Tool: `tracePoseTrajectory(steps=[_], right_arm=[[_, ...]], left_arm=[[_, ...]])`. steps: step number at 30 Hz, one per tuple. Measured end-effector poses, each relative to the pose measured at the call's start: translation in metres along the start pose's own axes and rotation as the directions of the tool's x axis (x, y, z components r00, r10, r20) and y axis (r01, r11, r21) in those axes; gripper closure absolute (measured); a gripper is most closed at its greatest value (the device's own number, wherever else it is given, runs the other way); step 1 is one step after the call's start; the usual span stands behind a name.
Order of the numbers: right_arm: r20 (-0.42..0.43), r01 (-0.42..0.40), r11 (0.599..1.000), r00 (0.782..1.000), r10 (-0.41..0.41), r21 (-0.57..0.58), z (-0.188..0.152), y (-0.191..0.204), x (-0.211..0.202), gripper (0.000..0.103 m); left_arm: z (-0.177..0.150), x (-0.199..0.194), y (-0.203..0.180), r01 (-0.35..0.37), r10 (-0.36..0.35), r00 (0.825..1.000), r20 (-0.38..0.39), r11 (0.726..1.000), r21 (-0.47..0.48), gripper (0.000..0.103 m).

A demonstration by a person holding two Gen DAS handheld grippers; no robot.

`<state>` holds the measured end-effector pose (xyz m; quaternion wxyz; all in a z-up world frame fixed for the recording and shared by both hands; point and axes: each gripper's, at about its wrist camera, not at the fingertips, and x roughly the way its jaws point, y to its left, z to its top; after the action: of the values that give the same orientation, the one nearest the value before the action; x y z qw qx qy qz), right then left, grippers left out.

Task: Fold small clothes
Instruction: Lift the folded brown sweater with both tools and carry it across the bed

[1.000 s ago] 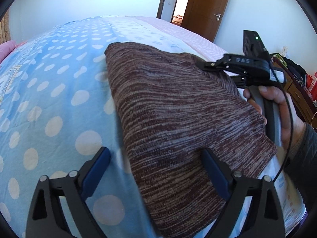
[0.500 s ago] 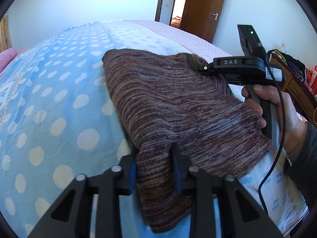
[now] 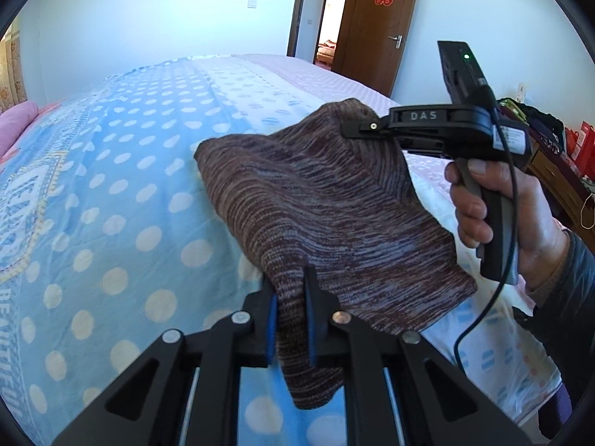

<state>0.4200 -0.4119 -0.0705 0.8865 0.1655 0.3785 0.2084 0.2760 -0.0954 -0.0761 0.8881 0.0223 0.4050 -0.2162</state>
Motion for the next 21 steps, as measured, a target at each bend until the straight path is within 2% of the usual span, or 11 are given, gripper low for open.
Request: tracePoseTrajectory(steps=[9,21], right_arm=[[-0.020,-0.057,0.998,0.998,0.057,-0.023,-0.015,0.037,0.005,0.082],[-0.044,-0.142,0.988,0.989,0.140,-0.063,-0.024,0.097,0.022,0.082]], left_arm=[[-0.006,-0.010,-0.002,-0.025,0.026,0.999,0.019,0.998,-0.056,0.091],[-0.026,-0.047,0.021,-0.070,0.076,0.995,0.058,0.992,-0.107,0.091]])
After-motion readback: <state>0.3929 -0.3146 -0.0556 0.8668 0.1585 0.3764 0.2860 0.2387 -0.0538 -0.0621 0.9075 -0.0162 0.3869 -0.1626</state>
